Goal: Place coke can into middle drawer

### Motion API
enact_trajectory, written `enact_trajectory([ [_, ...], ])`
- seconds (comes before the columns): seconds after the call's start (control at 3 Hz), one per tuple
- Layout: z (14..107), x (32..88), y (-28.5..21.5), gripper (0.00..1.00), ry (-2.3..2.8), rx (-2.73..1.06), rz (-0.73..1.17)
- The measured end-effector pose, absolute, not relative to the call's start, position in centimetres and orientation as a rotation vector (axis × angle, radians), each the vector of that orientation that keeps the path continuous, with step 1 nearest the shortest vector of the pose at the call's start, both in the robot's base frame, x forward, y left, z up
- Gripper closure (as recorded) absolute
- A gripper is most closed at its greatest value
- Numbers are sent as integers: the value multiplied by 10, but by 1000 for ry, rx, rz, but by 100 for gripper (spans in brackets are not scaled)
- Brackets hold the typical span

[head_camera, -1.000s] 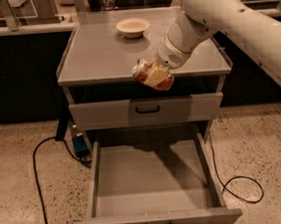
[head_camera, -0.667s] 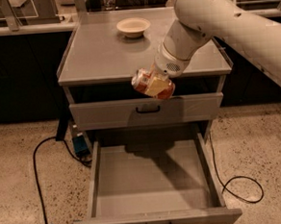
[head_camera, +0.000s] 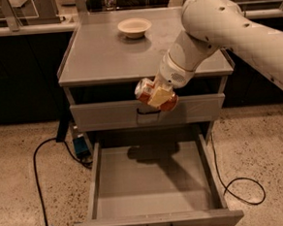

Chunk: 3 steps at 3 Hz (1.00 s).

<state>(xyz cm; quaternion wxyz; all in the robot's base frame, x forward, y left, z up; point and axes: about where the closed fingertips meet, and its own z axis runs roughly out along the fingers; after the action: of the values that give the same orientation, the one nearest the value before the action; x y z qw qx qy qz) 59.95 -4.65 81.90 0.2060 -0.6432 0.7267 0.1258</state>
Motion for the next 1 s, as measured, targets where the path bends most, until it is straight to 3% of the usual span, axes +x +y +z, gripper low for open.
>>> enact_trajectory([
  [0.67, 734, 519, -31, 100, 2155, -1630, 698],
  [1.0, 694, 505, -23, 100, 2191, -1556, 814],
])
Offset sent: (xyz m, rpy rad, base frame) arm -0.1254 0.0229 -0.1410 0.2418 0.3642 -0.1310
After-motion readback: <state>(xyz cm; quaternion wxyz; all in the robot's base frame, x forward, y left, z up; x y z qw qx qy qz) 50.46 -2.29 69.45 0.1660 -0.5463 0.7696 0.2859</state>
